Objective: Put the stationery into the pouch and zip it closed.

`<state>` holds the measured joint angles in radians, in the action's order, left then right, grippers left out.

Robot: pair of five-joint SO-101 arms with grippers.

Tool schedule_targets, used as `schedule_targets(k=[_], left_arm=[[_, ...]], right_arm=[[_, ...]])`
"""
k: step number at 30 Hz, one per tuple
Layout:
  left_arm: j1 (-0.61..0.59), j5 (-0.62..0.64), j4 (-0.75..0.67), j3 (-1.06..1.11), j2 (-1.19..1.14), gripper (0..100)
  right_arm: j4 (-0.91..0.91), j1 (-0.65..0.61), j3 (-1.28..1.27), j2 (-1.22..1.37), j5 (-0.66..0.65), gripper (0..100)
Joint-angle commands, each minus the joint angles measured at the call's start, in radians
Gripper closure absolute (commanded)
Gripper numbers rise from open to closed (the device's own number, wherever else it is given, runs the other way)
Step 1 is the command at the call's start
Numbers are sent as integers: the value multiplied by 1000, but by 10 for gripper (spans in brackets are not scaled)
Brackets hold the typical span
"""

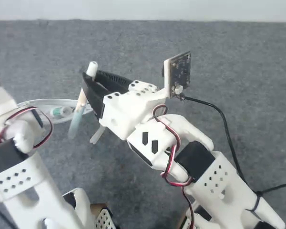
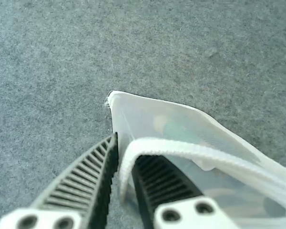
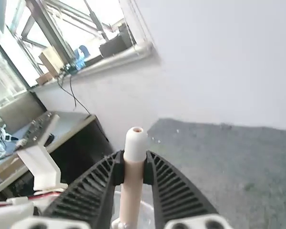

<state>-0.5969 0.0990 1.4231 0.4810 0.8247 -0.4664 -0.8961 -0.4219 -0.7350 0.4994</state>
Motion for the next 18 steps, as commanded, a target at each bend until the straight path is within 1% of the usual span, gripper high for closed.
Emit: schedule_targets(k=[1,4,12,15,18], left_arm=[[12,15,-25,-2,2,989],[12,15,-25,-2,2,989],[12,15,-25,-2,2,989],[12,15,-25,-2,2,989],[12,15,-25,-2,2,989]], right_arm=[[76,-4,-3,-35,-12,992],[180,-4,-38,-35,-12,992],[541,-2,-229,-35,-14,992],[631,-2,-278,-33,-14,992],[677,-2,-295,-2,-14,992]])
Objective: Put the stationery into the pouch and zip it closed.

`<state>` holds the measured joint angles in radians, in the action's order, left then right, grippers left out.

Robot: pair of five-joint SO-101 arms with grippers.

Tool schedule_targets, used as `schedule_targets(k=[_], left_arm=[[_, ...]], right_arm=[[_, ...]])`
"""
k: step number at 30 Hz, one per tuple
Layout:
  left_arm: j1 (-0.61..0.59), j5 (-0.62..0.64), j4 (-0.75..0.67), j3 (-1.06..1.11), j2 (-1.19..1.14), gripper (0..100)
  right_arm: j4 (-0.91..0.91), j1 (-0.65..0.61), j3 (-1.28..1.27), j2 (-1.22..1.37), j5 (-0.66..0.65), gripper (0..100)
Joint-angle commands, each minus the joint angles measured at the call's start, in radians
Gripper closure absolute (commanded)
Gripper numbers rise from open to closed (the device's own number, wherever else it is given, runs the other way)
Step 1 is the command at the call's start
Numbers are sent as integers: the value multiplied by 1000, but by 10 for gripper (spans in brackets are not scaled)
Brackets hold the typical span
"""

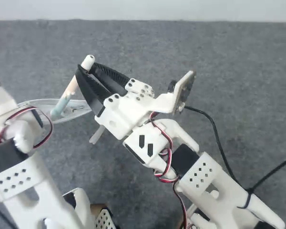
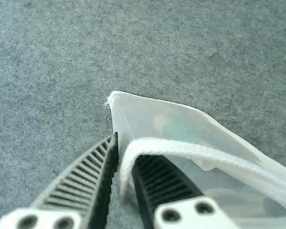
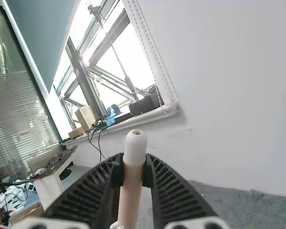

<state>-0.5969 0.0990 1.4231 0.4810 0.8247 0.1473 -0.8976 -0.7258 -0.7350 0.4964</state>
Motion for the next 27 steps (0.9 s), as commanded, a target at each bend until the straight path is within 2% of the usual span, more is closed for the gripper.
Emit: schedule_targets(k=[1,9,16,21,27], left_arm=[[12,15,-25,-2,2,989],[12,15,-25,-2,2,989],[12,15,-25,-2,2,989],[12,15,-25,-2,2,989],[8,15,-23,-2,2,989]], right_arm=[[74,-1,9,19,-11,992],[321,65,6,268,-11,992],[325,24,-38,332,-12,992],[332,-68,-98,340,-144,992],[332,-134,-150,337,-239,992]])
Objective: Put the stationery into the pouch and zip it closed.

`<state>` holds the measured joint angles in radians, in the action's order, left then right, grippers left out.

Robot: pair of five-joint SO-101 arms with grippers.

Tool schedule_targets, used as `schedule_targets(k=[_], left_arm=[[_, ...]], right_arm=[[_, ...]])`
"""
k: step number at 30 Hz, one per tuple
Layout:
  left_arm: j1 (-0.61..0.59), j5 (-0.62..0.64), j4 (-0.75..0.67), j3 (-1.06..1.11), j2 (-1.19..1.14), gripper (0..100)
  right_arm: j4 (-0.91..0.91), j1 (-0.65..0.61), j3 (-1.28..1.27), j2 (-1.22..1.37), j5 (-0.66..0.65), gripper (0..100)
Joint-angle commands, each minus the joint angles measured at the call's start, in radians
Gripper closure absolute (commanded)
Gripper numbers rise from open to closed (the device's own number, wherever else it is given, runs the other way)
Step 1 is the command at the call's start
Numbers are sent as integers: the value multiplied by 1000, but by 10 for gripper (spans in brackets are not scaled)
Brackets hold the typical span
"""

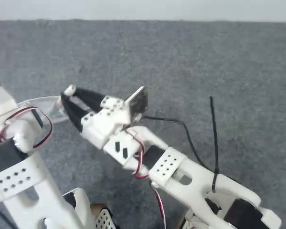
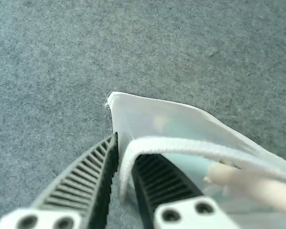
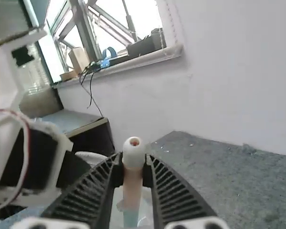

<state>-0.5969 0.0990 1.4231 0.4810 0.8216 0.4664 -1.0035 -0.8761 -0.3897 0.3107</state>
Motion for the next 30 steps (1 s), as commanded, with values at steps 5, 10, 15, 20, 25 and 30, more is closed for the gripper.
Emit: schedule_targets(k=[5,10,15,20,25,30], left_arm=[[8,14,-23,-2,5,989],[8,14,-23,-2,5,989],[9,14,-23,-2,5,989],[8,14,-23,-2,5,989],[9,14,-26,12,5,989],[9,14,-26,13,5,989]], right_arm=[[13,-39,-26,-10,-135,992],[5,-41,-26,-4,-206,988],[2,-47,-28,-2,-218,904],[-76,-73,-32,-8,-213,767],[-85,-71,-35,-13,-213,768],[-87,-71,-37,-15,-213,768]])
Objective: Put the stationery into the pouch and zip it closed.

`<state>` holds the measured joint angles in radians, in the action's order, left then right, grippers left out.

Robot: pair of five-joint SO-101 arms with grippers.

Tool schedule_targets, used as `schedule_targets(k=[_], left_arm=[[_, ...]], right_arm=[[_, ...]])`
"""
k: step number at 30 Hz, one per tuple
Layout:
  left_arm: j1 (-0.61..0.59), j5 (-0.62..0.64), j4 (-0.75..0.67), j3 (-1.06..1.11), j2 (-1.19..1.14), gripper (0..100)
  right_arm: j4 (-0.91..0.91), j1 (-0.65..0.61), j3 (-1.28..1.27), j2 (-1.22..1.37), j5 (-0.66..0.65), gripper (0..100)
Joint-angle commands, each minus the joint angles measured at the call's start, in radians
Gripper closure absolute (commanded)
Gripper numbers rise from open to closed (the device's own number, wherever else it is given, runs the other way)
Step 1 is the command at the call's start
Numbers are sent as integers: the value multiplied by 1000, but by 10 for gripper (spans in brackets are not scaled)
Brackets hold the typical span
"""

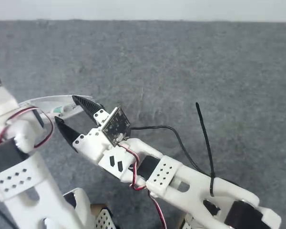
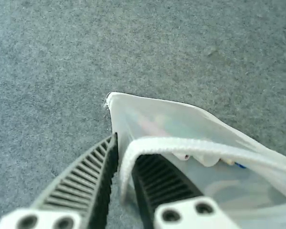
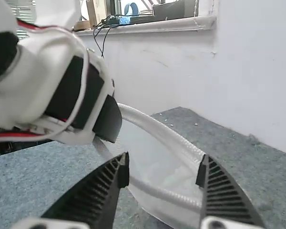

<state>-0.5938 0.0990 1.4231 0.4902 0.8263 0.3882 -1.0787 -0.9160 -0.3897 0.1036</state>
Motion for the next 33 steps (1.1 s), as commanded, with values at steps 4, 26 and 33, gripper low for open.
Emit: schedule_targets(k=[4,26,33], left_arm=[[6,14,-26,4,0,989],[8,14,-26,4,0,989],[8,14,-26,4,0,989]], right_arm=[[-28,8,-5,-47,-9,768],[-601,88,-2,-441,-9,768],[-742,104,-3,-440,-11,768]])
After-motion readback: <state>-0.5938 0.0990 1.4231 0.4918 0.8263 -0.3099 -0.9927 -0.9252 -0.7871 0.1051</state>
